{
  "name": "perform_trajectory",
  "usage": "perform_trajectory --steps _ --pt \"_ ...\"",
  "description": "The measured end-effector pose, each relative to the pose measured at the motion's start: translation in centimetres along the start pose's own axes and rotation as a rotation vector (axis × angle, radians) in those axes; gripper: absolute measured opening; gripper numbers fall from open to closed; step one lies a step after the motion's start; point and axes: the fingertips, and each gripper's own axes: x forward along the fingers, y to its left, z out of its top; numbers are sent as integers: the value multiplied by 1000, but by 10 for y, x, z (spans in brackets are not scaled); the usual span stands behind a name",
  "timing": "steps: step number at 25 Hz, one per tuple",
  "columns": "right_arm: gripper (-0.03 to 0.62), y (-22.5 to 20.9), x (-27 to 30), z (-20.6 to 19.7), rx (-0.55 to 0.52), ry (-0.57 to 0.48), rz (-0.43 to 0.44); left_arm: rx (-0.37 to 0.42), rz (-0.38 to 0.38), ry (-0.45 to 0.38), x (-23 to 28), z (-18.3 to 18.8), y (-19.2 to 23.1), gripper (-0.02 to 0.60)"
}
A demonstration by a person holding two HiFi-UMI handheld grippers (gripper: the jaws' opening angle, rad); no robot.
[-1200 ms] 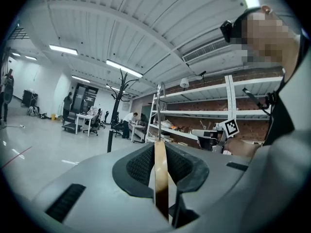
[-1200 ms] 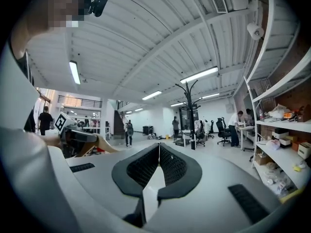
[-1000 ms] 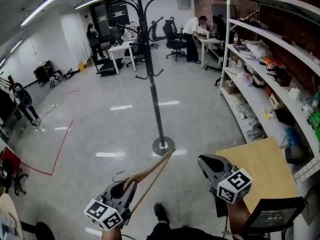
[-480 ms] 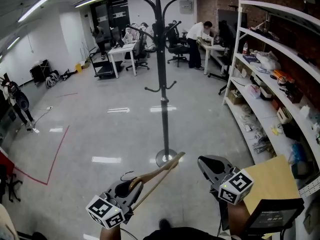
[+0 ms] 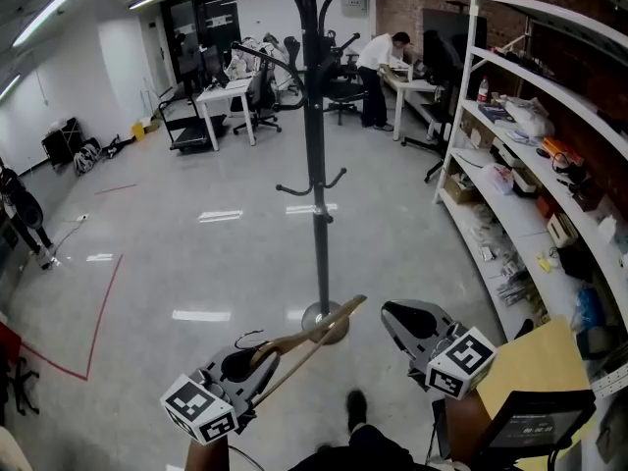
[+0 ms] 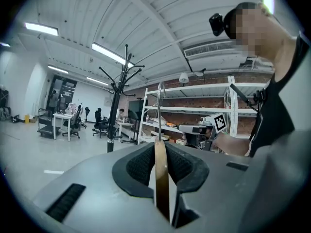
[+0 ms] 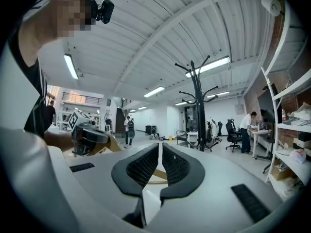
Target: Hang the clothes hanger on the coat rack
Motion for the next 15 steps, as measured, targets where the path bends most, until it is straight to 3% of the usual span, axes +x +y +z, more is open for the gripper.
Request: perform_trajectory --steps 8,12,15 --pt "12 -82 70 14 -67 -12 102 31 -65 14 86 44 65 53" --pt "57 -117 97 38 -143 -19 186 95 -93 31 125 78 90 52" --pt "83 -134 114 56 -219 -23 249 95 -136 24 147 104 104 53"
